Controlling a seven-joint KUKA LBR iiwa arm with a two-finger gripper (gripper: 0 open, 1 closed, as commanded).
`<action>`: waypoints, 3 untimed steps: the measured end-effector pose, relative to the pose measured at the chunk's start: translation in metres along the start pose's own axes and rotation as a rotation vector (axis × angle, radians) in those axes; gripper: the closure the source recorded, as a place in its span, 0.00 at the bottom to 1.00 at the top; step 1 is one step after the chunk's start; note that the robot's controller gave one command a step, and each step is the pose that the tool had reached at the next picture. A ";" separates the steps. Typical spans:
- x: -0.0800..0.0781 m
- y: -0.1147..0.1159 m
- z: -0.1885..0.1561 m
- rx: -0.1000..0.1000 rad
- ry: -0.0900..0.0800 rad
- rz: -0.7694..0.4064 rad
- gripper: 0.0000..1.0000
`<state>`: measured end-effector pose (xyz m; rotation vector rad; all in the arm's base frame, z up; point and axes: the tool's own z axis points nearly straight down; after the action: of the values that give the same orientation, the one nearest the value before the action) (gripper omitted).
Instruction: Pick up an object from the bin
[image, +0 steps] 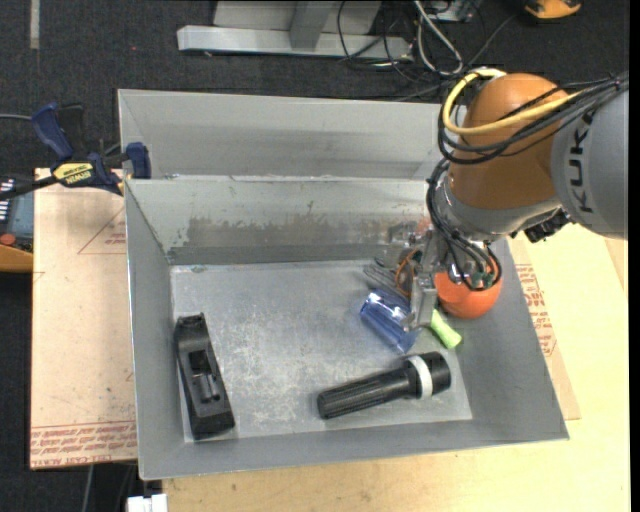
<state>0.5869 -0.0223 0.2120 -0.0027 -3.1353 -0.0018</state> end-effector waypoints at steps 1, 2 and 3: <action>-0.001 0.000 -0.005 0.000 -0.008 -0.001 0.00; -0.023 -0.046 0.119 -0.005 -0.008 0.186 0.00; -0.010 -0.052 0.062 -0.001 -0.020 0.021 0.00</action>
Offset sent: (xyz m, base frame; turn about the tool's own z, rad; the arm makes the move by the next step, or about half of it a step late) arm 0.0241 -0.0564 -0.1420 0.2175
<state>0.5963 -0.0748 0.1496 -0.0365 -3.1554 -0.0032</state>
